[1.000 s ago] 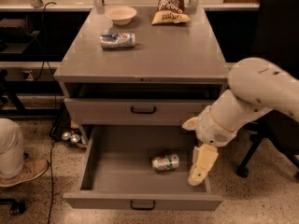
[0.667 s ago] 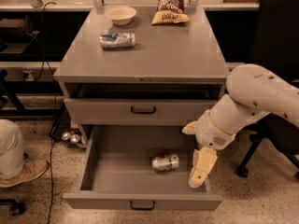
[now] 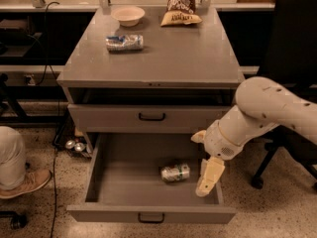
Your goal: Pick 7up can from middle drawer and place on counter
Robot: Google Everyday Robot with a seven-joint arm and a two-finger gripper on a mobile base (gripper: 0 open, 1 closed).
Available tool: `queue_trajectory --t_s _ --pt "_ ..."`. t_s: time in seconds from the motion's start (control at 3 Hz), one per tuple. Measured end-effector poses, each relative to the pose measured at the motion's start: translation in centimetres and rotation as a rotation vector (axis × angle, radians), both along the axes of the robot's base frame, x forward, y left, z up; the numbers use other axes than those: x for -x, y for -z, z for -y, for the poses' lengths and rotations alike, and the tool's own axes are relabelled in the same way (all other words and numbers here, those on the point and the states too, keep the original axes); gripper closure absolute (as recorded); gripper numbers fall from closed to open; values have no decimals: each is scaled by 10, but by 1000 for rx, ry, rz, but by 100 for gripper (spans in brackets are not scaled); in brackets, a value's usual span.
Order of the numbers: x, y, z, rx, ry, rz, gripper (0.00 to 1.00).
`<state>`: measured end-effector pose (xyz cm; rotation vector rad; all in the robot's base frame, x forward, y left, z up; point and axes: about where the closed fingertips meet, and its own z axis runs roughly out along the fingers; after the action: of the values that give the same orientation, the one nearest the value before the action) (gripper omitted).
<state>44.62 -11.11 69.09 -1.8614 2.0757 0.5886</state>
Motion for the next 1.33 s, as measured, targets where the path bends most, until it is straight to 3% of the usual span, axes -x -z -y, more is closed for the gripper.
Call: queue_trajectory --t_s 0.67,1.33 --pt "-89 151 4 -5 77 90 0" --pt "-90 167 -1 8 64 86 0"
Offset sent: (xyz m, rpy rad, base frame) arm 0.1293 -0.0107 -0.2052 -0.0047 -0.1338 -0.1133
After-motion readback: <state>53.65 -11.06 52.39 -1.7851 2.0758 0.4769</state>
